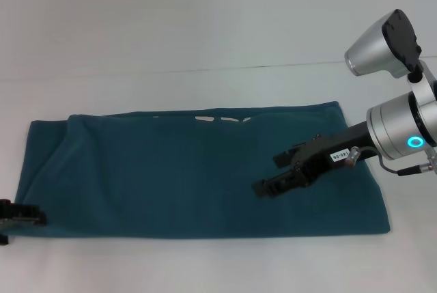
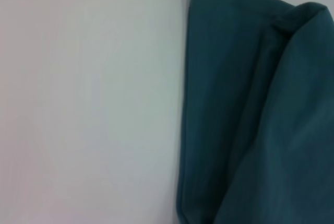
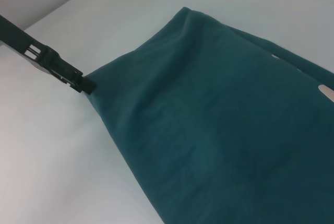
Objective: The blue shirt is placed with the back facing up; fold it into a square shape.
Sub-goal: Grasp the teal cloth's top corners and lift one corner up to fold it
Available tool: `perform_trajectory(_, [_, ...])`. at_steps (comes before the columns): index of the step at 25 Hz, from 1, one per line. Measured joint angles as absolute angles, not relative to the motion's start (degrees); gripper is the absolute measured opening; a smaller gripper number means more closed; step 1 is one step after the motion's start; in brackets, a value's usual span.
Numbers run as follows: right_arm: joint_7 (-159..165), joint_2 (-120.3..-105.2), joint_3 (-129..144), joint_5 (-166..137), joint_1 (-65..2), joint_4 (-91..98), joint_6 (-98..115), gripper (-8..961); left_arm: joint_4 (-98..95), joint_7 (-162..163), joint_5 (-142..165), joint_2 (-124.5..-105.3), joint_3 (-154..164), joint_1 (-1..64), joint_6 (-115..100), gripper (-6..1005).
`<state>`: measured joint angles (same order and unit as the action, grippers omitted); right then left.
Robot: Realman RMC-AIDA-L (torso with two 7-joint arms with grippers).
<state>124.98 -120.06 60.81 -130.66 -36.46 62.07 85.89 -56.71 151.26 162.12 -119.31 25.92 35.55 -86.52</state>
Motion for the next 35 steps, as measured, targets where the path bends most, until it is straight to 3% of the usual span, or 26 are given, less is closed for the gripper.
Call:
perform_trajectory(23, [125.0,-120.05,60.8,-130.5,-36.4,62.0,85.8,929,-53.1,147.7,159.6,-119.36,29.6,37.2,-85.7,812])
perform_trajectory(35, [124.9,-120.06,60.8,-129.5,-36.3,62.0,85.8,927,-53.3,146.8,159.0,-119.37,30.5,37.4,-84.9,321])
